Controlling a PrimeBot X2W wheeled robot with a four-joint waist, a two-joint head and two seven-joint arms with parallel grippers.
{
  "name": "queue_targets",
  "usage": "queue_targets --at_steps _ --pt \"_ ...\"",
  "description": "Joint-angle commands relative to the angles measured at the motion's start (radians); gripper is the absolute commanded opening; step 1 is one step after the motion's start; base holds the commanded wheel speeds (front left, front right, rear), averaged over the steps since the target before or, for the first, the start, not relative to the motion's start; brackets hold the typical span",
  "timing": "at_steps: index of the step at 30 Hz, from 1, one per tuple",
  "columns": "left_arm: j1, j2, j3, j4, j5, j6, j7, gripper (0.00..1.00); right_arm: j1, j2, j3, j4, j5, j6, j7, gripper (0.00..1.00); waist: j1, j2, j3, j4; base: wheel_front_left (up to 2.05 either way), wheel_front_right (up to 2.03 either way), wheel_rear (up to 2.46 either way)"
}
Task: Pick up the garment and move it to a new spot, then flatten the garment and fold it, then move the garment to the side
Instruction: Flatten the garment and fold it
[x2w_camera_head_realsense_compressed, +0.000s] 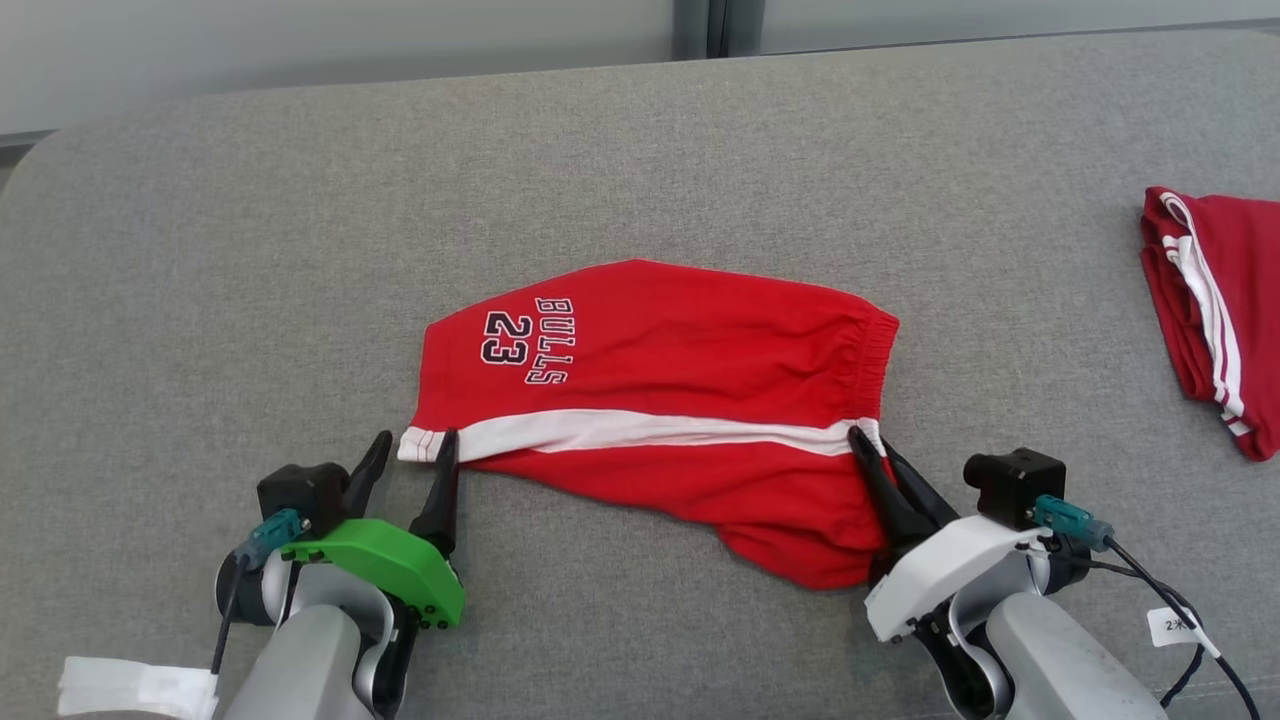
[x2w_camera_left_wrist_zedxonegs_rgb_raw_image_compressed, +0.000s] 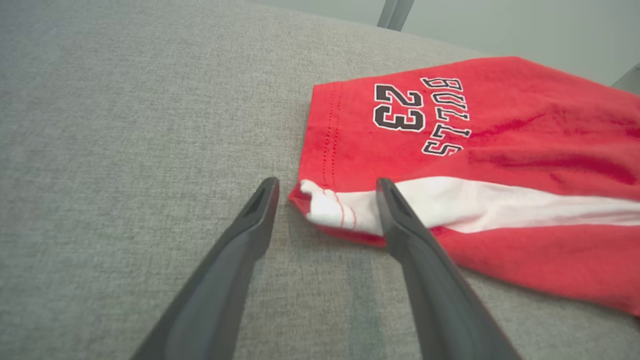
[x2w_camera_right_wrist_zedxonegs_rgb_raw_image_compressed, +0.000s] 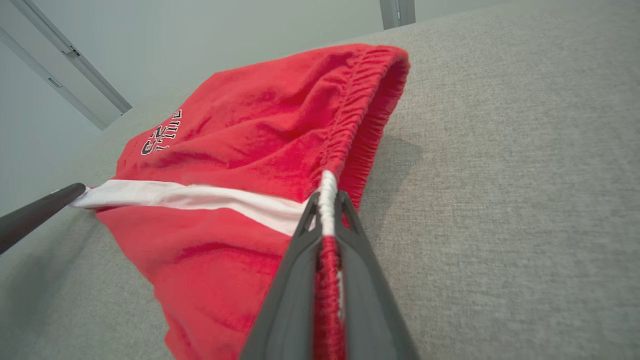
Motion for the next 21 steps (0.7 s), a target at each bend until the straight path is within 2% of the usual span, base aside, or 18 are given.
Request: queue_targets --at_steps 1,5,6,10,11,13,15,16,17,21 --pt "-0.021 0.010 -0.002 0.005 -0.004 -0.003 0.000 1.00 0.001 -0.003 0.001 0.004 0.000 0.000 -0.002 0.00 0.0000 0.0000 0.001 -0.001 0.00 0.00 0.00" --pt "-0.033 0.013 -0.027 0.028 -0.021 -0.003 0.000 1.00 -0.003 -0.003 0.002 0.008 0.005 -0.001 -0.002 0.00 0.0000 0.0000 0.002 -0.004 0.00 0.00 0.00" --pt "-0.038 0.014 -0.031 0.032 -0.028 -0.003 0.000 0.97 -0.004 -0.003 0.000 0.010 0.005 0.000 -0.002 0.00 0.0000 0.0000 0.002 -0.004 0.00 0.00 0.00" --pt "-0.047 0.019 -0.053 0.035 -0.044 -0.003 0.000 0.66 -0.005 -0.002 -0.006 0.012 0.004 0.000 -0.002 0.00 0.0000 0.0000 0.001 -0.004 0.00 0.00 0.00" --pt "-0.046 0.021 -0.057 0.033 -0.046 -0.003 0.000 0.49 -0.005 -0.002 -0.007 0.012 0.004 -0.001 -0.002 0.00 0.0000 0.0000 0.001 -0.003 0.00 0.00 0.00" --pt "-0.043 0.023 -0.061 0.030 -0.050 -0.003 0.000 0.41 -0.003 -0.002 -0.009 0.012 0.003 -0.001 -0.002 0.00 0.0000 0.0000 -0.001 0.000 0.00 0.00 0.00" --pt "-0.042 0.026 -0.063 0.027 -0.051 -0.003 0.000 0.13 -0.002 -0.003 -0.009 0.012 0.002 -0.001 -0.002 0.00 0.0000 0.0000 -0.003 0.002 0.00 0.00 0.00" --pt "-0.040 0.028 -0.066 0.031 -0.051 -0.003 0.000 0.04 -0.001 -0.003 -0.010 0.012 0.002 0.000 -0.002 0.00 0.0000 0.0000 -0.004 0.003 0.00 0.00 0.00" --pt "-0.039 0.029 -0.069 0.035 -0.051 -0.003 0.000 0.00 -0.002 -0.001 -0.010 0.013 0.002 0.000 -0.002 0.00 0.0000 0.0000 -0.004 0.003 0.00 0.00 0.00" --pt "-0.047 0.036 -0.079 0.044 -0.058 -0.003 0.000 0.00 -0.014 -0.001 -0.023 0.001 -0.002 0.000 -0.002 0.00 0.0000 0.0000 -0.008 0.003 0.00 0.00 0.00"
